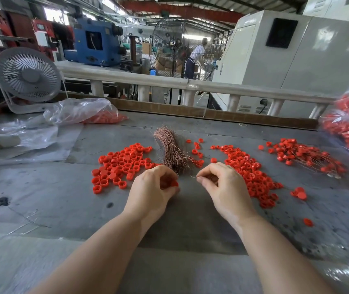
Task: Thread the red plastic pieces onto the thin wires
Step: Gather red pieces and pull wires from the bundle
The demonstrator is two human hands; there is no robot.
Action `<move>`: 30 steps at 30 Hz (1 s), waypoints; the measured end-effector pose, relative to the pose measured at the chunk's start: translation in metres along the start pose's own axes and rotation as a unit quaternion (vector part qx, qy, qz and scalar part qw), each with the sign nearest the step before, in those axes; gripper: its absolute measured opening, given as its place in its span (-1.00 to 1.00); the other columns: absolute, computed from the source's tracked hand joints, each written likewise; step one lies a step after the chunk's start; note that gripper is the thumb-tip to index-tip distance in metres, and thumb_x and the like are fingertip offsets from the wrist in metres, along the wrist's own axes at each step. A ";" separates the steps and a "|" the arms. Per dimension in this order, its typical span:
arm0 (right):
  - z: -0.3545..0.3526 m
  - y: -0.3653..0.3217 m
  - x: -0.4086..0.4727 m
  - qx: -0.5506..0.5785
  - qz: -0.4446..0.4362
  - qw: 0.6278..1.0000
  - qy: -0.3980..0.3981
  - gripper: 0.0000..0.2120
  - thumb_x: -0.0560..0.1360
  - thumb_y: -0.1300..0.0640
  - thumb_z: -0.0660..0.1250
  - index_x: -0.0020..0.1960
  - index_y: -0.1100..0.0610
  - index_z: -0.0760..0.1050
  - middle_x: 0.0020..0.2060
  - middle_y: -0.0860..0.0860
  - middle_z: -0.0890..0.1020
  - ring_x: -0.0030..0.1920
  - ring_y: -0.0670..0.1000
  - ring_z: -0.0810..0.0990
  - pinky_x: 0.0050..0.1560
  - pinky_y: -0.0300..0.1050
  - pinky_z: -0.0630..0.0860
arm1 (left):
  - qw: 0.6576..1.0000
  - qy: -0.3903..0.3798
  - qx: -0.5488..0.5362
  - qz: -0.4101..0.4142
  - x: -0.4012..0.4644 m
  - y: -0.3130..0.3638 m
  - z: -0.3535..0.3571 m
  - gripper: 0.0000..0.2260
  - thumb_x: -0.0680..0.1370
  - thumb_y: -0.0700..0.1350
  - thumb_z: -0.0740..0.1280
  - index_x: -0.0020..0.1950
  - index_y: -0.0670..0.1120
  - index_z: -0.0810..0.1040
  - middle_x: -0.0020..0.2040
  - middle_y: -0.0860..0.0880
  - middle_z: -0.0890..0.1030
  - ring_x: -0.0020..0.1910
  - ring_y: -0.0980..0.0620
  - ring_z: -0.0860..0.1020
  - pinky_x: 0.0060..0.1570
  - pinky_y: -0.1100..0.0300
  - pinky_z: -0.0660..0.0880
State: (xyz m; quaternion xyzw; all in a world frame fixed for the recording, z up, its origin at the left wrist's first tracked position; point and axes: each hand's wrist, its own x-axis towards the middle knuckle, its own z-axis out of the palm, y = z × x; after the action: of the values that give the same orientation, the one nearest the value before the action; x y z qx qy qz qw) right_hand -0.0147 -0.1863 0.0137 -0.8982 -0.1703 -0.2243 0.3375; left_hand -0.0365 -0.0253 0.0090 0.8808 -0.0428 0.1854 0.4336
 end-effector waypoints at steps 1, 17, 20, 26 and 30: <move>0.000 -0.001 0.000 0.015 -0.001 1.000 -0.002 -0.95 0.42 0.26 0.42 -0.20 0.14 0.59 -0.28 -0.02 0.56 -0.16 0.03 0.48 -0.07 -0.13 0.39 | 1.000 0.001 -0.006 -0.001 0.000 0.000 0.000 -0.82 0.37 -0.21 0.50 -0.13 0.00 0.58 -0.26 0.18 0.54 -0.26 0.26 0.50 -0.24 0.56 0.35; -0.006 -0.020 -0.004 0.230 0.020 0.971 -0.067 -0.83 0.35 0.26 0.49 -0.26 0.00 0.62 -0.40 -0.12 0.62 -0.37 -0.25 0.50 -0.28 -0.45 0.38 | 0.997 -0.060 -0.046 0.025 -0.001 0.006 0.002 -0.87 0.47 -0.16 0.40 0.00 -0.05 0.63 -0.12 0.00 0.58 -0.20 0.06 0.53 -0.11 0.23 0.48; -0.006 -0.019 -0.003 0.281 0.036 0.956 -0.079 -0.81 0.34 0.31 0.49 -0.24 0.03 0.63 -0.36 -0.09 0.65 -0.29 -0.18 0.55 -0.17 -0.33 0.47 | 0.991 -0.055 -0.117 -0.012 -0.002 0.008 -0.001 -0.88 0.46 -0.22 0.40 -0.11 0.00 0.62 -0.23 -0.01 0.59 -0.30 0.09 0.55 -0.17 0.17 0.52; -0.004 -0.018 -0.003 0.286 0.035 0.955 -0.077 -0.77 0.34 0.31 0.48 -0.26 -0.02 0.62 -0.32 -0.09 0.67 -0.24 -0.14 0.58 -0.13 -0.30 0.48 | 0.977 -0.069 -0.196 -0.041 -0.004 0.012 -0.002 -0.79 0.45 -0.30 0.39 -0.23 0.01 0.60 -0.37 -0.03 0.58 -0.39 0.11 0.53 -0.27 0.23 0.54; -0.004 -0.017 -0.003 0.285 0.032 0.955 -0.073 -0.79 0.34 0.30 0.48 -0.27 -0.01 0.63 -0.32 -0.07 0.67 -0.25 -0.12 0.57 -0.12 -0.29 0.49 | 0.980 -0.070 -0.185 -0.031 -0.005 0.012 -0.003 -0.82 0.44 -0.29 0.40 -0.22 0.00 0.61 -0.37 -0.02 0.59 -0.41 0.12 0.53 -0.29 0.23 0.54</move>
State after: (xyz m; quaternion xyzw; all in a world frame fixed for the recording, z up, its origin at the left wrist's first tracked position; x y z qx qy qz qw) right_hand -0.0258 -0.1775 0.0237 -0.7833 -0.2226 -0.0891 0.5735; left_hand -0.0444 -0.0310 0.0177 0.7972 -0.0794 0.0984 0.5904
